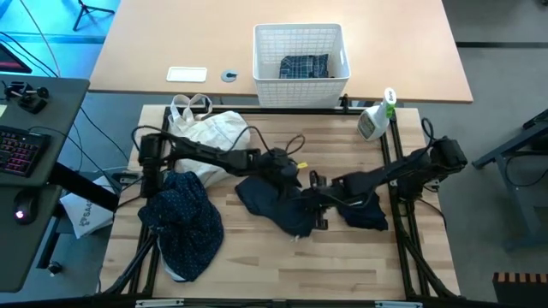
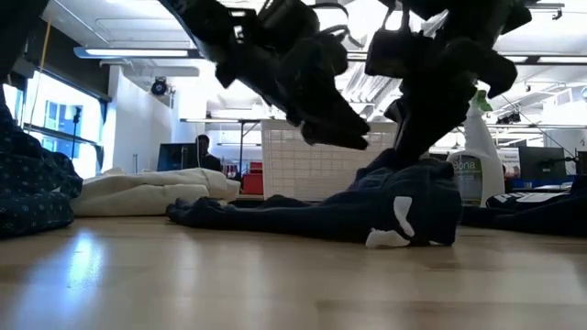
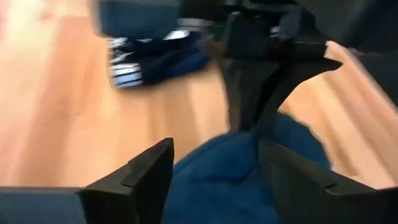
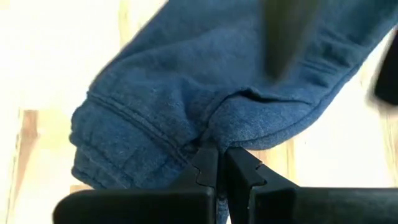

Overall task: Fold Laundry from Bin
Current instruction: Fold the black short

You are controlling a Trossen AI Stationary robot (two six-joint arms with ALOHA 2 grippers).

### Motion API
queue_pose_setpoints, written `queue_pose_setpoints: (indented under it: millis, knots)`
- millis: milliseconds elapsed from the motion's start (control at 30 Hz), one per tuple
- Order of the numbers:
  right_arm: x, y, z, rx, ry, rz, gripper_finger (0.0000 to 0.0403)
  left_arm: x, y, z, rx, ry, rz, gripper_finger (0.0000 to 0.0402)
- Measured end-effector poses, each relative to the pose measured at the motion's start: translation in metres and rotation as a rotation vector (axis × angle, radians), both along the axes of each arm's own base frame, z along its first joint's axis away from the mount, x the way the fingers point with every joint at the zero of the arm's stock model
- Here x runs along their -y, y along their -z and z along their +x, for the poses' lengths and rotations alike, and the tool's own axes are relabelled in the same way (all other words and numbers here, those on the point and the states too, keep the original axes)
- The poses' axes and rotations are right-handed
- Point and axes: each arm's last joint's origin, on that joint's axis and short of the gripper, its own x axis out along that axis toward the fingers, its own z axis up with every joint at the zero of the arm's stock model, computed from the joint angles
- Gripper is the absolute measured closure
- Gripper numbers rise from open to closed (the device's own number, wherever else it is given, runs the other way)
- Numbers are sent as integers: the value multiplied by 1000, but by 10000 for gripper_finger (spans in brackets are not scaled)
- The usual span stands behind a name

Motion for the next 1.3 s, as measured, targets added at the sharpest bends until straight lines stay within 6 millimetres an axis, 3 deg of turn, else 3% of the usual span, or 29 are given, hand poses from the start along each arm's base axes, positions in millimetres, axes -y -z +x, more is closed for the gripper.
queue_pose_setpoints:
  millis: [233,400,533,700,800,900,1100,1200,1300]
  knots:
    - [-5,-1,0,20,47,23,402,5,34,7,-16,170,-60,167]
    - [-5,-2,1,30,47,30,402,6,52,9,-59,177,-75,179]
    - [-4,-2,1,29,47,32,399,5,55,9,-82,151,-64,200]
    - [8,-17,-12,-4,181,99,340,0,59,2,-205,-20,30,229]
    - [16,-29,-26,-20,329,170,280,-4,52,-4,-265,-177,67,240]
    - [20,-26,-43,-43,525,288,215,-7,31,-8,-247,-285,92,249]
    - [17,17,-56,56,793,657,108,-10,-29,-23,-115,-413,144,254]
    - [18,40,-63,87,929,812,87,-8,-46,-32,-111,-407,114,254]
    - [20,54,-65,131,1022,882,83,-1,-46,-37,-162,-320,48,255]
